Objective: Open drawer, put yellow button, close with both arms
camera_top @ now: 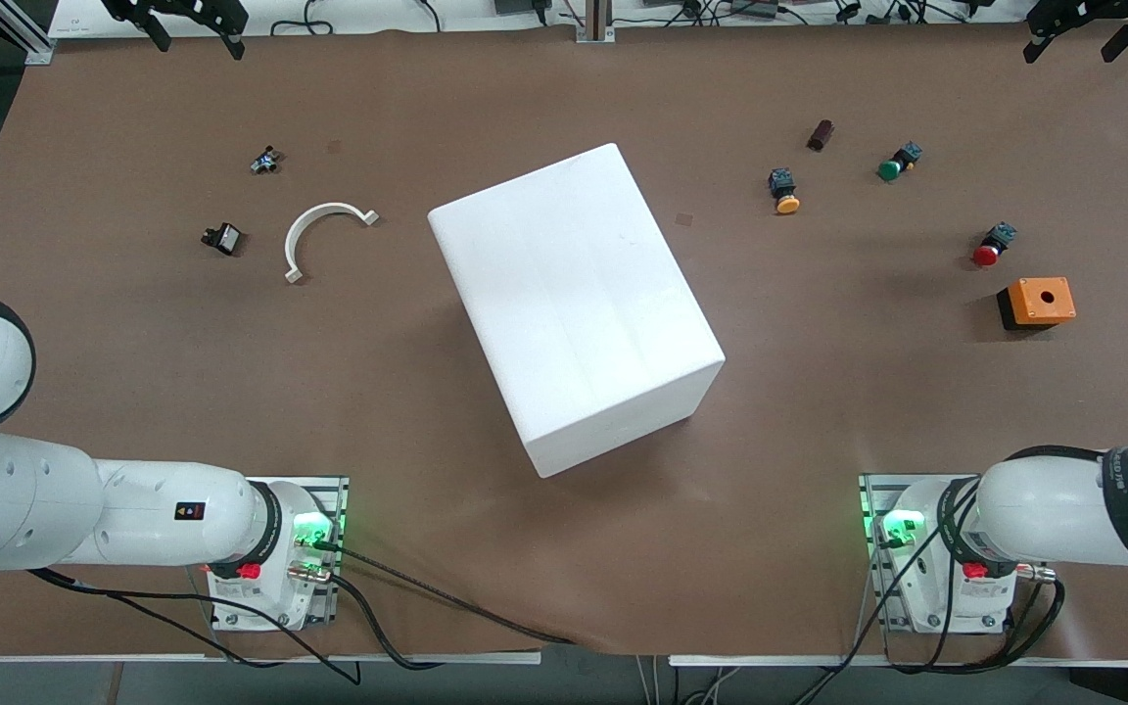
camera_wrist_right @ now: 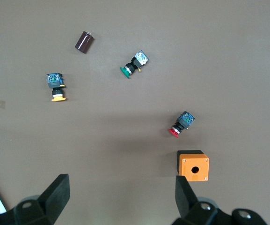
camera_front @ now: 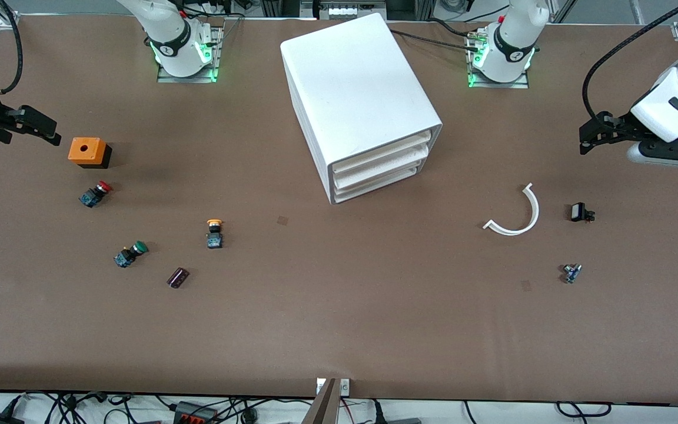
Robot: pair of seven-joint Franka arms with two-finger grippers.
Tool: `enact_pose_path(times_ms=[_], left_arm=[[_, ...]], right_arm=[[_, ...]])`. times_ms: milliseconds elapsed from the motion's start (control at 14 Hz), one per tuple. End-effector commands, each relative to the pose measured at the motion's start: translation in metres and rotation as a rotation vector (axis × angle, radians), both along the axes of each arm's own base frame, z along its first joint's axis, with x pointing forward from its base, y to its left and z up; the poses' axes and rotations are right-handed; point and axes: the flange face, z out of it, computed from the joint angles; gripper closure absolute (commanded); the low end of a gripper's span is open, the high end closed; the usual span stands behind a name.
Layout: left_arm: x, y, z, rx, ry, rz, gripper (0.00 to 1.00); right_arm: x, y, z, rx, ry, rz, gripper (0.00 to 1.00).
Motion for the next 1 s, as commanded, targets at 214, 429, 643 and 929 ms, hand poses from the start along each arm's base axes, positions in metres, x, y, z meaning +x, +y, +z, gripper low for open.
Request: enact_pose_path(times_ms=[214, 429, 643, 929], left_arm=[[0.001, -0.034, 0.008, -0.005, 0.035, -0.066, 0.0], [0.004, -0.064, -0.007, -0.005, 0.112, -0.125, 0.0], [0.01, -0.087, -0.025, -0.083, 0.147, -0.139, 0.0], [0.026, -0.141, -0.086, -0.356, 0.309, -0.174, 0.0]], right_arm=[[0.0, 0.0, -0.005, -0.003, 0.013, 0.012, 0.0], [0.003, 0.004, -0.009, 0.004, 0.02, 0.018, 0.0], [0.013, 0.027, -0.026, 0.004, 0.041, 0.058, 0.0], [0.043, 0.082, -0.084, 0.011, 0.069, 0.131, 0.0]])
